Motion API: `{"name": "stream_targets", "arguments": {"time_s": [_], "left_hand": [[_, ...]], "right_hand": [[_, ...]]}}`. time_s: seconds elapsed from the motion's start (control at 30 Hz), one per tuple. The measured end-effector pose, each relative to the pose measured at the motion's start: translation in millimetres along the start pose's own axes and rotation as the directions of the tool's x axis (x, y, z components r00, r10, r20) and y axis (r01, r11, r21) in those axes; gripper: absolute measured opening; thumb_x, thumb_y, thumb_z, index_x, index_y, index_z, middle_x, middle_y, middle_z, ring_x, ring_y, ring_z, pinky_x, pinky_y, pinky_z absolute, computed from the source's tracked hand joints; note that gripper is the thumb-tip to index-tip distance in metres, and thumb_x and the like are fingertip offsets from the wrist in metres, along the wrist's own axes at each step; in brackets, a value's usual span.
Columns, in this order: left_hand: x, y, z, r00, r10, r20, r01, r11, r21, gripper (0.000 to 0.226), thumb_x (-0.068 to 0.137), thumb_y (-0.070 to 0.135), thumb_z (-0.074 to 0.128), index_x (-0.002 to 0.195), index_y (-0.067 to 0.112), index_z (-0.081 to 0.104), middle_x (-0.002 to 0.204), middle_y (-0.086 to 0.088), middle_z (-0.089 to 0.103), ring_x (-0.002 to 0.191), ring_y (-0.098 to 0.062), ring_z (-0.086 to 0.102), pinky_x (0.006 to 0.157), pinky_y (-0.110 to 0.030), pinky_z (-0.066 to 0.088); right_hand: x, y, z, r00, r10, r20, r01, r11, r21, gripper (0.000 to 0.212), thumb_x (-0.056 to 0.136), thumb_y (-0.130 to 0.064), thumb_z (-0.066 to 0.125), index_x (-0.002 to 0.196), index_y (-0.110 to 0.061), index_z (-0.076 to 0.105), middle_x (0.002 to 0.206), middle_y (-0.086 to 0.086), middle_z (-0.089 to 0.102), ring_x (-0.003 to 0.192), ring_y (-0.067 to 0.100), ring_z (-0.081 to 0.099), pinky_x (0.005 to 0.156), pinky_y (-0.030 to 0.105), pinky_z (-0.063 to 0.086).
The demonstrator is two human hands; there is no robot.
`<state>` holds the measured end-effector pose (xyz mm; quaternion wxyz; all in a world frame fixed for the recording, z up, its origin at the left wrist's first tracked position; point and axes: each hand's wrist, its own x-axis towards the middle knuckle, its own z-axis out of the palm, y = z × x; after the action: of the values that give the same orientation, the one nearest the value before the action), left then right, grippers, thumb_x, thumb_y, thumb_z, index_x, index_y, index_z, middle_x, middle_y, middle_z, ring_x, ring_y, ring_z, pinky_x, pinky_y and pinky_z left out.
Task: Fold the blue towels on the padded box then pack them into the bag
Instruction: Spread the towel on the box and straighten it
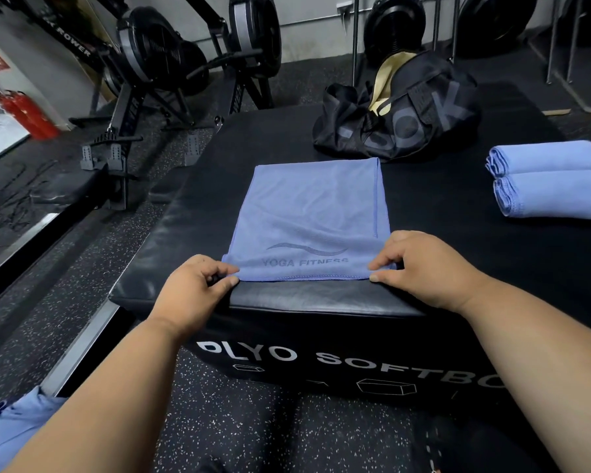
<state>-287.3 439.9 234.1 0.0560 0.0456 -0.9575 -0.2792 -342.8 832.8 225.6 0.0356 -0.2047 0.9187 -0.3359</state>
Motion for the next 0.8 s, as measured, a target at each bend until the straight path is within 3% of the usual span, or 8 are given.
{"name": "stream_targets", "arguments": {"time_s": [0.13, 0.23, 0.3, 0.4, 0.47, 0.53, 0.63, 0.8], "left_hand": [[3, -1, 3, 1.000, -0.025, -0.009, 0.025, 1.000, -0.003, 0.009, 0.092, 0.028, 0.081, 0.090, 0.036, 0.077, 0.097, 0.013, 0.065, 0.090, 0.002, 0.062, 0.079, -0.008, 0.041], [6, -1, 8, 1.000, 0.007, -0.016, -0.006, 0.999, 0.047, 0.012, 0.097, 0.027, 0.075, 0.087, 0.032, 0.070, 0.098, 0.013, 0.060, 0.091, -0.004, 0.061, 0.085, -0.020, 0.044], [7, -2, 12, 0.999, 0.040, -0.029, -0.037, 0.994, 0.104, 0.014, 0.099, 0.026, 0.071, 0.088, 0.032, 0.066, 0.098, 0.010, 0.058, 0.095, -0.016, 0.059, 0.089, -0.029, 0.044], [1, -3, 14, 0.996, 0.056, -0.066, -0.046, 0.989, 0.140, 0.011, 0.101, 0.025, 0.066, 0.092, 0.030, 0.063, 0.104, 0.004, 0.056, 0.103, -0.023, 0.056, 0.095, -0.034, 0.044], [-6, -3, 13, 0.988, 0.056, -0.146, -0.040, 0.994, 0.104, 0.012, 0.103, 0.020, 0.063, 0.094, 0.028, 0.060, 0.115, 0.001, 0.055, 0.112, -0.024, 0.056, 0.103, -0.034, 0.042], [-14, 3, 11, 0.975, 0.050, -0.214, -0.036, 0.997, 0.068, 0.010, 0.105, 0.019, 0.057, 0.096, 0.022, 0.060, 0.139, -0.004, 0.049, 0.135, -0.022, 0.047, 0.115, -0.029, 0.030], [-26, 13, 8, 0.967, 0.086, -0.239, -0.074, 0.996, 0.058, 0.009, 0.106, 0.019, 0.055, 0.097, 0.020, 0.058, 0.158, -0.005, 0.036, 0.148, -0.017, 0.033, 0.118, -0.025, 0.022], [-35, 22, -4, 0.925, 0.191, -0.329, -0.167, 0.981, 0.099, 0.011, 0.105, 0.015, 0.056, 0.099, 0.025, 0.056, 0.133, -0.002, 0.058, 0.127, -0.021, 0.052, 0.108, -0.029, 0.034]], "right_hand": [[3, 0, 3, 0.999, -0.030, -0.029, 0.028, 0.998, -0.063, 0.009, 0.088, -0.038, 0.081, 0.082, -0.041, 0.075, 0.086, -0.016, 0.063, 0.088, 0.002, 0.058, 0.081, 0.029, 0.051], [3, 0, 6, 0.998, -0.065, -0.025, 0.062, 0.993, -0.096, 0.013, 0.090, -0.038, 0.078, 0.082, -0.044, 0.069, 0.087, -0.016, 0.063, 0.090, 0.005, 0.057, 0.084, 0.033, 0.051], [2, 2, 6, 0.997, -0.069, -0.036, 0.065, 0.994, -0.082, 0.005, 0.089, -0.038, 0.079, 0.090, -0.041, 0.075, 0.089, -0.016, 0.063, 0.089, 0.004, 0.058, 0.085, 0.032, 0.052], [0, 5, 5, 0.999, -0.033, -0.024, 0.032, 0.999, -0.037, 0.021, 0.088, -0.038, 0.081, 0.109, -0.037, 0.080, 0.093, -0.015, 0.063, 0.090, 0.000, 0.060, 0.086, 0.027, 0.052], [1, 6, 7, 0.999, -0.035, -0.021, 0.034, 0.999, -0.021, 0.024, 0.089, -0.037, 0.081, 0.113, -0.035, 0.080, 0.093, -0.013, 0.062, 0.093, 0.003, 0.060, 0.089, 0.027, 0.051], [1, 7, 9, 0.999, -0.047, -0.023, 0.047, 0.999, -0.026, 0.025, 0.090, -0.036, 0.080, 0.115, -0.034, 0.079, 0.094, -0.014, 0.060, 0.095, 0.005, 0.058, 0.091, 0.028, 0.050], [-1, 8, 9, 0.997, -0.071, -0.026, 0.069, 0.996, -0.056, 0.025, 0.091, -0.035, 0.079, 0.116, -0.034, 0.079, 0.093, -0.017, 0.058, 0.096, 0.007, 0.056, 0.093, 0.030, 0.049], [-5, 6, 10, 0.995, -0.091, -0.044, 0.088, 0.994, -0.067, 0.022, 0.091, -0.033, 0.079, 0.113, -0.034, 0.080, 0.095, -0.019, 0.059, 0.096, 0.006, 0.056, 0.091, 0.027, 0.049]]}}
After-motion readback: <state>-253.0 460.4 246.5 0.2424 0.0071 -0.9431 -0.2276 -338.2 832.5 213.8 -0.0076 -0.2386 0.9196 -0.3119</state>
